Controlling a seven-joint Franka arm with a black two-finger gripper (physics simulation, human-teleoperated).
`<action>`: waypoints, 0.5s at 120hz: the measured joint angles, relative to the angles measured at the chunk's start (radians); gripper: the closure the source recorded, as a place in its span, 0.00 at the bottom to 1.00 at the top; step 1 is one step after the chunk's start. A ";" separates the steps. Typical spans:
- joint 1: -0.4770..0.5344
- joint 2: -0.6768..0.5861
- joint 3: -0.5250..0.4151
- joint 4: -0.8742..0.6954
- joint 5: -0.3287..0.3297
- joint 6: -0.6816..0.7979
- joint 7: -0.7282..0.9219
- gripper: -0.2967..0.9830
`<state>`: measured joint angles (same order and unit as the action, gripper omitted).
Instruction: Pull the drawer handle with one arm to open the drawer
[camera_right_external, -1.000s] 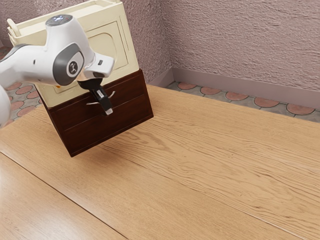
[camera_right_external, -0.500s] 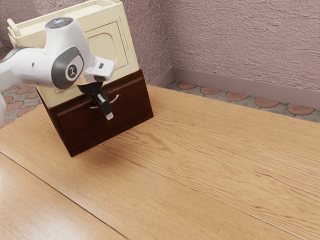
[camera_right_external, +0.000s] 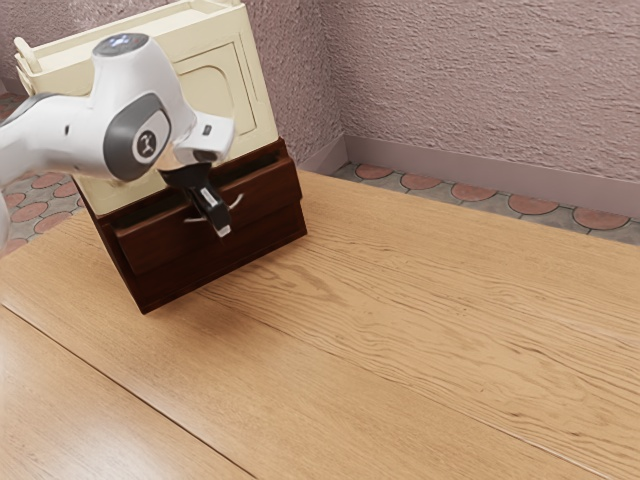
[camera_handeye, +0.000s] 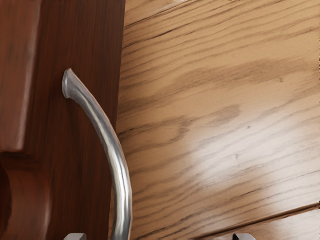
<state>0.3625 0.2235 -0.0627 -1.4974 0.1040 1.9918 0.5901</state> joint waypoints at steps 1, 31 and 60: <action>0.000 0.000 0.000 0.000 0.000 0.000 0.000 0.49; -0.009 -0.008 0.000 -0.027 0.003 0.005 -0.017 0.37; -0.019 -0.035 -0.007 -0.070 0.003 0.021 -0.036 0.41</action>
<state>0.3438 0.1884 -0.0695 -1.5672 0.1068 2.0127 0.5543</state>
